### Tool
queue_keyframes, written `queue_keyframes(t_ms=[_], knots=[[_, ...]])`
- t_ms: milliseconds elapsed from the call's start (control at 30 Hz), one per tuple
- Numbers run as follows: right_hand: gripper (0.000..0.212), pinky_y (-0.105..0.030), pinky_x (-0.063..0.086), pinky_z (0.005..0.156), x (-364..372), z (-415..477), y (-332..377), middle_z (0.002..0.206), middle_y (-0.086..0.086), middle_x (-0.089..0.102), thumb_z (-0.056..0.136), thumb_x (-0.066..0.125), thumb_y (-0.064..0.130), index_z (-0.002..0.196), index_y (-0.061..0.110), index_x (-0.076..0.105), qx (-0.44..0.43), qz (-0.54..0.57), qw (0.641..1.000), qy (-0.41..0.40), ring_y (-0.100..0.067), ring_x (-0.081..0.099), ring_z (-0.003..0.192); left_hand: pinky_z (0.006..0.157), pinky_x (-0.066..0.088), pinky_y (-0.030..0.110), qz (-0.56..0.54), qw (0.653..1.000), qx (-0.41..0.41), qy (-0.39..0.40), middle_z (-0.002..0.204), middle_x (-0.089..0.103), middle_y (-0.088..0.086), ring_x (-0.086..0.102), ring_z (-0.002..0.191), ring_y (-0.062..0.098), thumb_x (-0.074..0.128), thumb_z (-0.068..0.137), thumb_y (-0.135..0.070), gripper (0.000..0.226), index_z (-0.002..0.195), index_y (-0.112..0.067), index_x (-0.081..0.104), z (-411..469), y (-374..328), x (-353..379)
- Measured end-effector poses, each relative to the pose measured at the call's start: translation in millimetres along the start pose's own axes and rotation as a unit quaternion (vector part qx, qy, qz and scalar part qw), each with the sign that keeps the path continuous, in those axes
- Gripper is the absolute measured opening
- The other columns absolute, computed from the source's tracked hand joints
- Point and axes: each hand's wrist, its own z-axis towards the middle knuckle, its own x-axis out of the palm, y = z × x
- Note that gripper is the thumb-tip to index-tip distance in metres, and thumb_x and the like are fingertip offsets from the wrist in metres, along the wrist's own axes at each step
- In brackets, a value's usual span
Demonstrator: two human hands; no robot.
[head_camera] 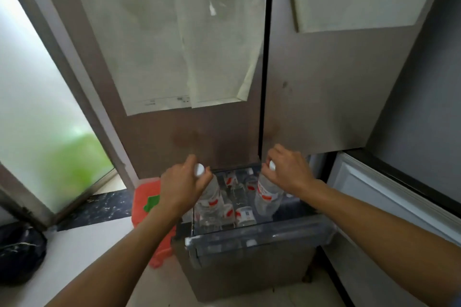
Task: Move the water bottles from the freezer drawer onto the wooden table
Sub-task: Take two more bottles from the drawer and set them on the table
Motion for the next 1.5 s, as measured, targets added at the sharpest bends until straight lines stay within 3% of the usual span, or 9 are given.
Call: queue_keyframes(t_ms=[133,300,467,567,700,933,1033,1200,1500], knots=[[0.021,-0.029,0.036,0.055,-38.6,12.7,28.8,0.081,-0.004,0.055,0.086,0.065,0.03,0.078,0.011,0.06,-0.076,0.02,0.996,-0.034,-0.023,0.051,0.058,0.052,0.029,0.029,0.034,0.996,-0.033,-0.08,0.058,0.06,0.016,0.058,0.054,0.037,0.066,0.084,-0.034,0.027,0.079,-0.01,0.055,-20.0,-12.0,-46.0],[0.023,-0.033,0.043,0.057,-61.9,3.1,73.8,0.084,-0.004,0.057,0.087,0.062,0.035,0.078,0.014,0.058,-0.157,0.065,0.985,-0.018,-0.026,0.055,0.063,0.053,0.029,0.03,0.079,0.981,-0.113,-0.137,0.061,0.062,0.02,0.058,0.056,0.039,0.056,0.081,-0.041,0.033,0.082,-0.008,0.058,-95.6,-21.8,-94.7],[0.025,-0.034,0.045,0.063,-56.9,-50.0,150.1,0.085,-0.002,0.054,0.09,0.055,0.04,0.084,0.016,0.06,-0.247,0.105,0.961,0.071,-0.024,0.056,0.071,0.055,0.033,0.032,0.159,0.954,-0.244,-0.076,0.073,0.067,0.017,0.061,0.068,0.038,0.055,0.087,-0.046,0.035,0.092,-0.012,0.058,-220.1,-16.8,-132.5],[0.024,-0.035,0.051,0.067,-43.7,-95.3,202.2,0.086,0.001,0.056,0.091,0.055,0.041,0.084,0.019,0.058,-0.309,0.13,0.934,0.123,-0.02,0.057,0.073,0.058,0.036,0.029,0.19,0.931,-0.309,-0.043,0.083,0.068,0.008,0.057,0.068,0.025,0.053,0.089,-0.047,0.031,0.093,-0.017,0.056,-300.4,-13.0,-155.9],[0.025,-0.034,0.048,0.07,-35.7,-164.5,282.3,0.101,-0.003,0.059,0.091,0.052,0.039,0.094,0.016,0.062,-0.4,0.137,0.886,0.19,-0.022,0.057,0.081,0.059,0.038,0.023,0.22,0.887,-0.405,-0.027,0.086,0.067,0.001,0.055,0.067,0.014,0.048,0.091,-0.051,0.036,0.103,-0.018,0.056,-413.4,-9.9,-197.6],[0.029,-0.025,0.039,0.071,-52.6,-297.3,444.5,0.105,-0.002,0.059,0.094,0.051,0.041,0.104,0.016,0.061,-0.525,0.156,0.808,0.217,-0.021,0.056,0.082,0.059,0.045,0.024,0.233,0.794,-0.558,-0.064,0.08,0.061,-0.004,0.056,0.067,0.011,0.048,0.091,-0.052,0.027,0.094,-0.025,0.046,-601.8,-13.7,-294.1],[0.027,-0.022,0.042,0.072,-60.4,-358.9,520.1,0.103,0.0,0.059,0.094,0.052,0.041,0.103,0.017,0.061,-0.553,0.178,0.783,0.224,-0.015,0.052,0.08,0.057,0.04,0.024,0.258,0.765,-0.584,-0.082,0.08,0.06,-0.005,0.054,0.068,0.011,0.049,0.091,-0.05,0.025,0.089,-0.025,0.047,-679.0,-17.1,-341.2],[0.026,-0.022,0.046,0.076,-81.2,-464.9,637.7,0.106,0.002,0.056,0.095,0.052,0.041,0.105,0.019,0.059,-0.6,0.19,0.739,0.243,-0.012,0.052,0.083,0.061,0.048,0.033,0.285,0.725,-0.619,-0.093,0.074,0.063,-0.002,0.057,0.064,0.016,0.049,0.089,-0.048,0.026,0.088,-0.022,0.049,-798.8,-18.4,-421.9],[0.022,-0.02,0.04,0.064,-105.4,-595.3,817.8,0.092,0.006,0.054,0.095,0.047,0.046,0.093,0.024,0.052,-0.693,0.212,0.647,0.238,-0.01,0.055,0.072,0.06,0.045,0.034,0.277,0.619,-0.717,-0.163,0.068,0.058,-0.003,0.056,0.065,0.019,0.053,0.087,-0.047,0.028,0.084,-0.02,0.046,-963.7,-17.1,-513.4]])
